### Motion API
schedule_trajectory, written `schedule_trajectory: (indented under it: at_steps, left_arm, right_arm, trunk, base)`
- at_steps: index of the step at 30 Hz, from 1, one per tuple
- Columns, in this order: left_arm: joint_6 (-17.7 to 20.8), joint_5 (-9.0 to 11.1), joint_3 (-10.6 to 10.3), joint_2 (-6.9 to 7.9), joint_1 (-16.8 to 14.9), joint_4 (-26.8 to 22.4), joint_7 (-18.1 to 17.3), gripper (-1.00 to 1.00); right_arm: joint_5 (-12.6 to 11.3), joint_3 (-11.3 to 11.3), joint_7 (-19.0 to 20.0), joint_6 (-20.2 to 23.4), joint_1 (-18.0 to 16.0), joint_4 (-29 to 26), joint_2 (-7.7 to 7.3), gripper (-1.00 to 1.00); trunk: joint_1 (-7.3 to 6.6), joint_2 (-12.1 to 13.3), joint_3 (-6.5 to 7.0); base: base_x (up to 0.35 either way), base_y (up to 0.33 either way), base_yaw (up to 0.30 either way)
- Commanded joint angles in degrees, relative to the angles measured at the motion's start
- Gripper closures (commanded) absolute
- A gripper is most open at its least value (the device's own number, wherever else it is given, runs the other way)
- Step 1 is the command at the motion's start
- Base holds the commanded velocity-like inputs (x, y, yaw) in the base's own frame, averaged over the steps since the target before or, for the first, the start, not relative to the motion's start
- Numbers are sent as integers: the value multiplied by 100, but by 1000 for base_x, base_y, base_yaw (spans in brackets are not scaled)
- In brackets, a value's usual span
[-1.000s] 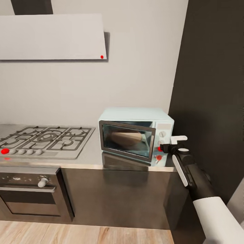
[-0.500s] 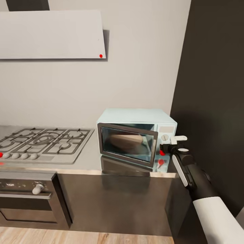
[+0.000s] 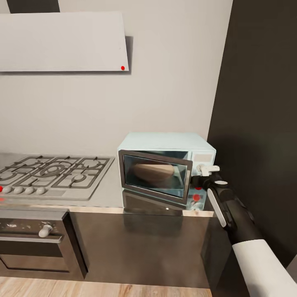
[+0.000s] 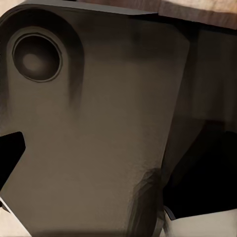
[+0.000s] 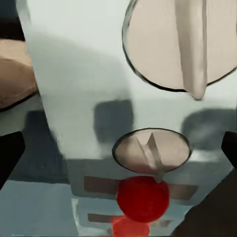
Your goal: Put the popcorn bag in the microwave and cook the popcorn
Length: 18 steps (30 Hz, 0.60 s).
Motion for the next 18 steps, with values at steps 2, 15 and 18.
schedule_trajectory:
  at_steps: [2,15,18]
  left_arm:
    - [-7,47,1,-1,-1,-2,-1,-100]
    - [-12,48,1,-8,-1,-2,-2,-100]
    - [-7,51,1,-10,-1,-2,4,-100]
  right_arm:
    - [-43,9,220,24,-5,-6,-10,-100]
    - [-12,15,547,60,-3,-6,-53,-100]
    - [42,15,540,44,-3,-6,-45,-100]
  trunk:
    - [0,-3,-6]
    - [0,-3,-6]
    - [0,-3,-6]
  base:
    - [0,0,0]
    - [0,0,0]
    - [-61,56,0]
